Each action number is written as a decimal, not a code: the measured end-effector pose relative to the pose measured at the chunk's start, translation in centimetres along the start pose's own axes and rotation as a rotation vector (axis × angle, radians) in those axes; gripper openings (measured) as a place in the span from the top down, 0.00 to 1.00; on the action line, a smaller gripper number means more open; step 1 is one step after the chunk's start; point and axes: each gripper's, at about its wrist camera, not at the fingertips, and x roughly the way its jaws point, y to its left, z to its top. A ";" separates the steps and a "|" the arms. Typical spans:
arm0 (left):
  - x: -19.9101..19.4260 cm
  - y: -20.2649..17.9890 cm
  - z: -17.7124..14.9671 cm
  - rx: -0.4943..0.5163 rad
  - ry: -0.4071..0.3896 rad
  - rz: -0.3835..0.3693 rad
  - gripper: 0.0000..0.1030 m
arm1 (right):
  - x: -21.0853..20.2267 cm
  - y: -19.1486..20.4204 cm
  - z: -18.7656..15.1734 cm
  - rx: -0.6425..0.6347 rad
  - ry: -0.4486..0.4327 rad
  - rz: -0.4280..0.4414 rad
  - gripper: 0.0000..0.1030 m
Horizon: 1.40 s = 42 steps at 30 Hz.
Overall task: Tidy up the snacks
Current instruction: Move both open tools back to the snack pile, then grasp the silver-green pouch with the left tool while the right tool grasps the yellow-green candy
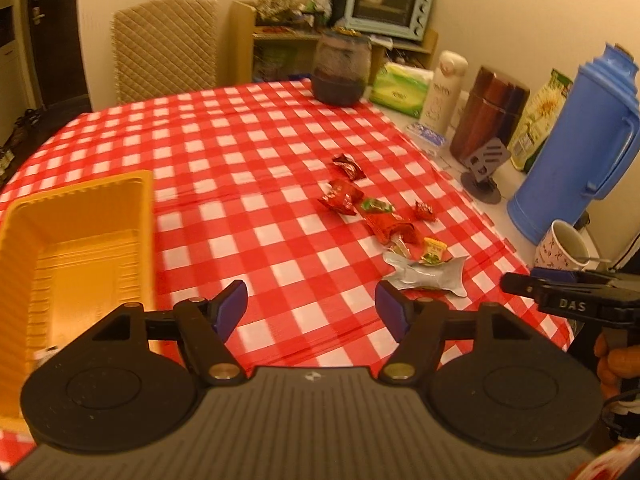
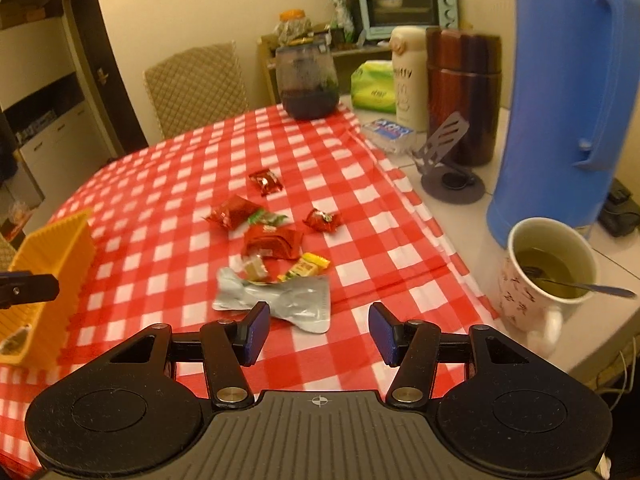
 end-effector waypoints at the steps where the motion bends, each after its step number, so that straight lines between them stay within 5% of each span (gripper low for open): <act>1: 0.7 -0.1 0.1 0.004 0.007 -0.006 0.34 | 0.7 -0.3 0.0 -0.006 0.009 0.002 0.47; 13: 6.3 -0.8 0.5 0.011 0.072 -0.053 0.31 | 7.7 -2.1 0.9 -0.031 0.041 0.107 0.49; 15: 6.6 -0.7 0.4 0.009 0.077 -0.056 0.31 | 8.4 -2.3 1.1 -0.003 0.067 0.133 0.74; 25: 6.9 -0.2 -0.1 -0.019 0.099 -0.059 0.31 | 8.0 1.0 -0.9 0.002 0.166 0.333 0.80; 30: 7.7 -1.3 0.1 0.044 0.121 -0.103 0.31 | 6.8 0.7 -1.3 0.006 0.138 0.286 0.79; 36: 9.1 -1.6 -0.1 -0.008 0.147 -0.134 0.31 | 4.0 -0.8 -0.6 0.028 0.004 0.243 0.79; 42: 10.0 -2.4 0.8 -0.041 0.147 -0.161 0.31 | 5.3 -2.1 0.5 0.012 -0.019 0.099 0.79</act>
